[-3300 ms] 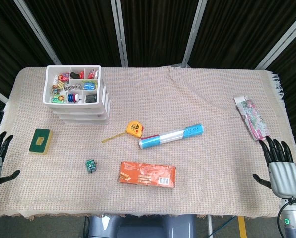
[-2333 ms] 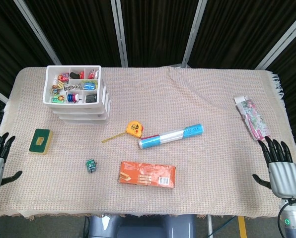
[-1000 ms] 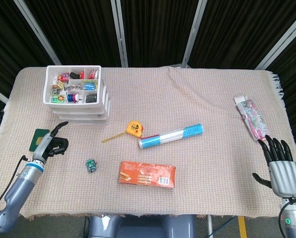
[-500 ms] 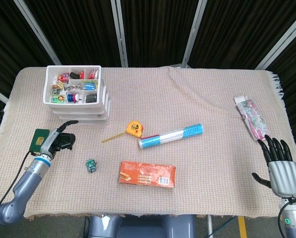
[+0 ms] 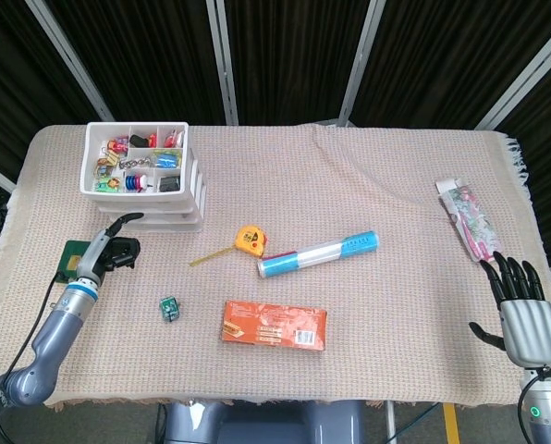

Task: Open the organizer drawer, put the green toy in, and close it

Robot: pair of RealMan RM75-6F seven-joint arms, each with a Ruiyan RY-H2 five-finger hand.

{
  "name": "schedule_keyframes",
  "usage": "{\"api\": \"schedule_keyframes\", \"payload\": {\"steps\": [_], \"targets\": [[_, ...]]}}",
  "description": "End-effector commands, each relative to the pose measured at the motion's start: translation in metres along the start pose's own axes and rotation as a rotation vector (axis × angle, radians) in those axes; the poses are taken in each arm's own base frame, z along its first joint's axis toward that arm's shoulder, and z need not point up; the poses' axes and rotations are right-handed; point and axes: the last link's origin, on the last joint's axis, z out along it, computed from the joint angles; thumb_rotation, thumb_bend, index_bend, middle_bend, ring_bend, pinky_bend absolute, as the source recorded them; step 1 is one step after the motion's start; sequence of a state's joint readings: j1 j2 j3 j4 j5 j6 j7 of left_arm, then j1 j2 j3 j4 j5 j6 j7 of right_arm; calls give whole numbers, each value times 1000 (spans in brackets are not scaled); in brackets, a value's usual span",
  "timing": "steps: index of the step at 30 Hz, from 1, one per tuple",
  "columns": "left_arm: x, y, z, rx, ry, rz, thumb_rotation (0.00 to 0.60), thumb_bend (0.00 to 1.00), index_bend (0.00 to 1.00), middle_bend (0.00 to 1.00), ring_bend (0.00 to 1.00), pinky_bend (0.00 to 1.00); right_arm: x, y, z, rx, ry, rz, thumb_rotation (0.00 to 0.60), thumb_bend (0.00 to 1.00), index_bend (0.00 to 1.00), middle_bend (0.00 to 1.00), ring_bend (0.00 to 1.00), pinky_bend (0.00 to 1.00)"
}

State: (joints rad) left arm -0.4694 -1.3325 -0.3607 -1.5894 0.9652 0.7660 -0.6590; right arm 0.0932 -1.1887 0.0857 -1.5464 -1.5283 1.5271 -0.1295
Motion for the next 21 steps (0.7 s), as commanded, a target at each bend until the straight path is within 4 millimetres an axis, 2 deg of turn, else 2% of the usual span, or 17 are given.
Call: {"api": "schedule_keyframes", "payload": {"steps": [1,21], "targets": [[0,-1,5,-1,15,20,600,690,170,806,786,667,0,0,0,2,-2,3,600,5,94,0,0,19],[-15,1,23,-3,19,-14,600,689,170,806,786,667,-1,0,0,-2,-14,29,600,4,93,0,0,19]]}}
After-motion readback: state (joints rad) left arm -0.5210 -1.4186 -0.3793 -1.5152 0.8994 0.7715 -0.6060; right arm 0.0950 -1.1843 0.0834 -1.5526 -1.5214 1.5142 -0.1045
